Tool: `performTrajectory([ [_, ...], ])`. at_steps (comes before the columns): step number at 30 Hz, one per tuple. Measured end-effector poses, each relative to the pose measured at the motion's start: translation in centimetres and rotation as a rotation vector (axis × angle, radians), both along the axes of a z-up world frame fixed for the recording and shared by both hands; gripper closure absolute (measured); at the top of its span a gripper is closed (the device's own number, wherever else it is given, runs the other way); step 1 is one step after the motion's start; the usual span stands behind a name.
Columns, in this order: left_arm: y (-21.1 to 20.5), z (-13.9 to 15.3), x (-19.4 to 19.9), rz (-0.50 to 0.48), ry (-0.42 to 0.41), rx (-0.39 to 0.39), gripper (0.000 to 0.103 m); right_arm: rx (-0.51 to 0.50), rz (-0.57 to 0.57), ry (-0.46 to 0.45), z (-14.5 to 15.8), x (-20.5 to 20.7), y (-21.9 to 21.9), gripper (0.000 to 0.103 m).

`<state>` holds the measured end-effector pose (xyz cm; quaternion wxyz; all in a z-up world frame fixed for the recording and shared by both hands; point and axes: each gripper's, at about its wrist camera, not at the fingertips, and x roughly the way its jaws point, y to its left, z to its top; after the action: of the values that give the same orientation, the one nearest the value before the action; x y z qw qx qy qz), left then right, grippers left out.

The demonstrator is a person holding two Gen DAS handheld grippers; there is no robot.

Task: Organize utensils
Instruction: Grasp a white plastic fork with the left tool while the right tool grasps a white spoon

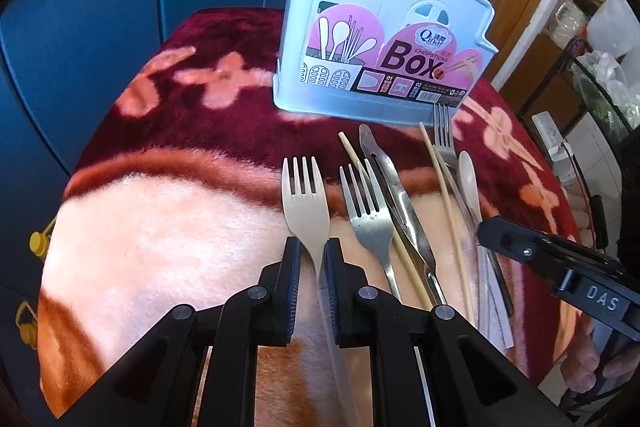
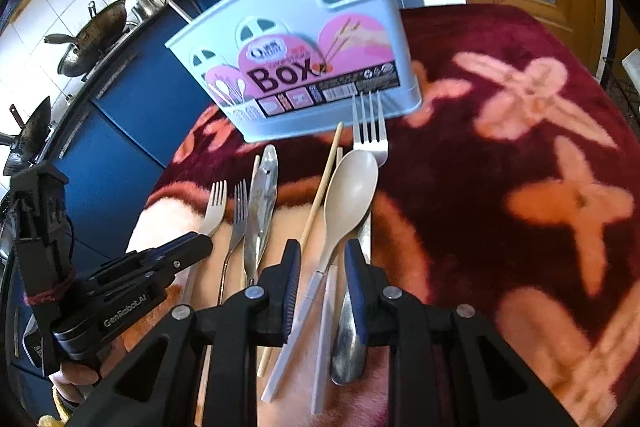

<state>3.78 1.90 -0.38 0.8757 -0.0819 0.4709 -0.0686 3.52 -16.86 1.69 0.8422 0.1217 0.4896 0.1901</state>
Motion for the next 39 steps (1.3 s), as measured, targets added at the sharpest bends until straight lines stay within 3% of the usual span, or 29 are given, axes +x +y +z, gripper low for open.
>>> performTrajectory([
  [6, 0.5, -0.3, 0.5, -0.02, 0.002, -0.034, 0.089, -0.013, -0.005, 0.024, -0.4, 0.9, 0.6, 0.078],
  [14, 1.2, -0.4, 0.7, -0.08, -0.011, -0.082, 0.089, -0.044, -0.041, 0.01, -0.3, 1.2, 1.0, 0.092],
  [25, 2.0, 0.0, 0.3, -0.109, -0.028, -0.149, 0.091, 0.039, -0.075, -0.054, 1.1, -0.5, -0.3, 0.094],
  [39, 1.5, 4.1, -1.8, -0.084, -0.2, -0.214, 0.092, 0.127, -0.077, -0.227, 4.5, -2.0, -2.3, 0.094],
])
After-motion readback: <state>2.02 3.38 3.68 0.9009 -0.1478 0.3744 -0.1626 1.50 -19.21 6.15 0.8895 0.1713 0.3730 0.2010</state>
